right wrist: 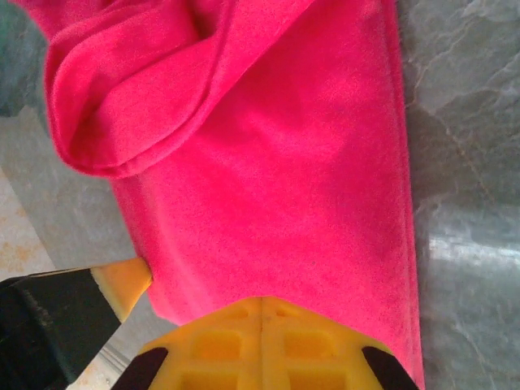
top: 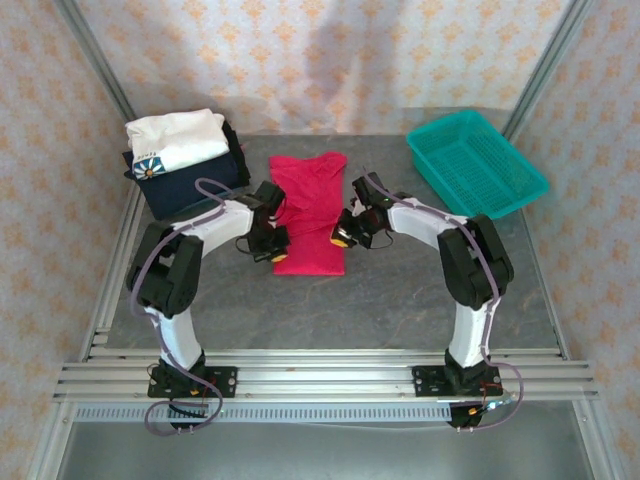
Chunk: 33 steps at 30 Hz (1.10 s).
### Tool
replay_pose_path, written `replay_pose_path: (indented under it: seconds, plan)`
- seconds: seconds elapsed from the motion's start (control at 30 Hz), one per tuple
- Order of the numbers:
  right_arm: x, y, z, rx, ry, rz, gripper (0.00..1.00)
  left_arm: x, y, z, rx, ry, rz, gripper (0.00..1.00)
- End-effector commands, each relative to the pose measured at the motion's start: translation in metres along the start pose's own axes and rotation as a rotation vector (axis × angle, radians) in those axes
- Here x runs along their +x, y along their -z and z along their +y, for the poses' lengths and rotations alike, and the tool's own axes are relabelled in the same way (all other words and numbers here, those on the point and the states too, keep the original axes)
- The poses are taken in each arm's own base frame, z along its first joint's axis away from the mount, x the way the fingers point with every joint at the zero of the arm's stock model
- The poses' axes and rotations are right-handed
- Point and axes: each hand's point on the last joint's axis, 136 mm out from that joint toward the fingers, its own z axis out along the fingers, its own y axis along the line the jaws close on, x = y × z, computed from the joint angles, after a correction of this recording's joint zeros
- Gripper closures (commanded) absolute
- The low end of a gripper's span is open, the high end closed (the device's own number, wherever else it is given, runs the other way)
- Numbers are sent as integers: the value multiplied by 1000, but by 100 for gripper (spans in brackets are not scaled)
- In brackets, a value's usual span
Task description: Fold and stack the t-shirts
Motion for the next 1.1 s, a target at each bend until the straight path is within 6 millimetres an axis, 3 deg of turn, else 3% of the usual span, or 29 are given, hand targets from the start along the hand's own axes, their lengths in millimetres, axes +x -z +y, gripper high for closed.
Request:
replay_pose_path:
  seconds: [0.0,0.23,0.47,0.57,0.7,0.83,0.9,0.97,1.07]
  plan:
    - [-11,-8,17,-42,7,-23,100,-36,-3,-18,15,28,-90,97]
    - [-9,-21,6,-24,-13,-5,100,-78,-17,-33,2,67,-129,98]
    - [-1,-25,-9,-1,-29,-1,100,-147,34,-32,52,212,-362,98]
    - [2,-23,-14,12,-26,-6,100,-168,53,-49,153,256,-403,98]
    - [6,-23,-20,32,-22,2,100,-181,81,-69,222,263,-466,97]
    - [10,-9,-20,45,-7,-22,100,-169,105,-74,273,238,-479,89]
    - [15,2,-21,62,2,-34,91,-148,121,-61,252,212,-472,78]
    - [19,16,-19,67,8,-50,78,-120,133,-47,258,183,-466,62]
    - [29,33,-13,39,-2,-61,57,-74,136,-24,255,128,-409,47]
